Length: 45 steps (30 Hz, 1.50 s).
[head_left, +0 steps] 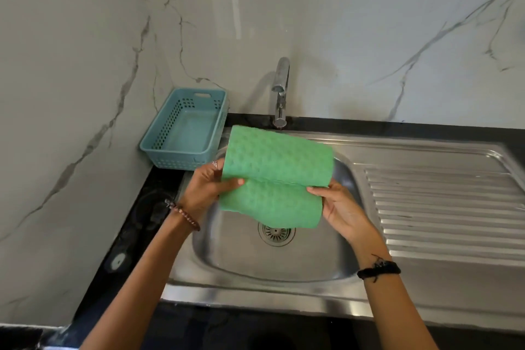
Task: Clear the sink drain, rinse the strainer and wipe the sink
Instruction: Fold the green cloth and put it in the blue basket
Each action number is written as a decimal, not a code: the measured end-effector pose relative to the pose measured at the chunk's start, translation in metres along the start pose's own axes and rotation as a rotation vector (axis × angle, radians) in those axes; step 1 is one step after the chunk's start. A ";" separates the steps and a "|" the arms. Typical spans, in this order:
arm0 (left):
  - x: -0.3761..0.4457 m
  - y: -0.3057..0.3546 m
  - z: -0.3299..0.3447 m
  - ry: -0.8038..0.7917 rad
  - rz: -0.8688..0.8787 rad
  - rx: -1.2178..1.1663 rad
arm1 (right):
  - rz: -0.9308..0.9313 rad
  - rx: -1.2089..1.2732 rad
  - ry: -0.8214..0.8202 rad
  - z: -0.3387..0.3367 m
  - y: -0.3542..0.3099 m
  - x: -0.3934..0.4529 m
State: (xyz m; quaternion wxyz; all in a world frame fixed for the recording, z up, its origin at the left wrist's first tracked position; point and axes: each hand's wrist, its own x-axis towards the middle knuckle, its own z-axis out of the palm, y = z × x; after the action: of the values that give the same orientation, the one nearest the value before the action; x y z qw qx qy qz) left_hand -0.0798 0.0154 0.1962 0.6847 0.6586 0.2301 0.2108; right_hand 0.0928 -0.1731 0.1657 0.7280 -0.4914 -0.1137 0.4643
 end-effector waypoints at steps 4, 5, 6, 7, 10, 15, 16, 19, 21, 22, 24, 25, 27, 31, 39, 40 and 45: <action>0.004 0.003 0.013 0.061 0.007 0.099 | 0.003 -0.139 0.133 -0.004 -0.002 0.006; 0.005 0.001 0.016 0.082 -0.008 0.116 | 0.001 -0.146 0.153 -0.005 -0.001 0.006; 0.006 -0.002 0.018 0.106 -0.023 0.119 | 0.003 -0.150 0.170 -0.006 0.000 0.007; 0.007 -0.004 0.019 0.127 -0.044 0.109 | 0.010 -0.160 0.184 -0.007 0.000 0.006; 0.007 -0.012 0.018 0.140 -0.127 0.112 | 0.043 -0.192 0.177 -0.011 0.001 0.005; 0.008 -0.028 0.018 0.092 -0.336 0.110 | 0.123 -0.262 0.200 -0.009 0.005 0.006; 0.008 -0.031 0.019 0.090 -0.380 0.055 | 0.138 -0.266 0.215 -0.008 0.007 0.006; 0.005 -0.040 0.018 0.134 -0.528 -0.086 | 0.199 -0.259 0.263 -0.005 0.016 0.008; 0.003 -0.045 0.015 0.174 -0.577 -0.192 | 0.256 -0.219 0.279 -0.002 0.023 0.009; 0.003 -0.046 0.013 0.194 -0.593 -0.213 | 0.279 -0.202 0.282 -0.001 0.026 0.010; 0.001 -0.047 0.012 0.211 -0.615 -0.166 | 0.290 -0.165 0.296 0.002 0.029 0.013; 0.001 -0.046 0.011 0.207 -0.610 -0.130 | 0.290 -0.158 0.305 0.004 0.029 0.014; 0.001 -0.047 0.008 0.182 -0.550 -0.052 | 0.302 -0.181 0.287 0.006 0.030 0.016; 0.001 -0.042 0.000 0.228 -0.417 0.049 | 0.221 -0.331 0.154 0.011 0.029 0.021; 0.009 -0.005 -0.025 0.438 -0.060 0.352 | -0.153 -0.698 0.107 0.070 -0.003 0.055; 0.013 0.001 -0.031 0.444 -0.049 0.373 | -0.204 -0.709 0.104 0.082 -0.011 0.063; 0.042 0.024 -0.067 0.516 -0.112 0.230 | -0.456 -0.859 0.100 0.154 -0.040 0.121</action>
State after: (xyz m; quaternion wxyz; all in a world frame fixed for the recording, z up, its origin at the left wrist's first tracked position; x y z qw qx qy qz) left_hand -0.0857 0.0949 0.2171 0.5351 0.6427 0.4551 0.3058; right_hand 0.0850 0.0128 0.2390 0.5472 -0.7316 -0.3646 0.1803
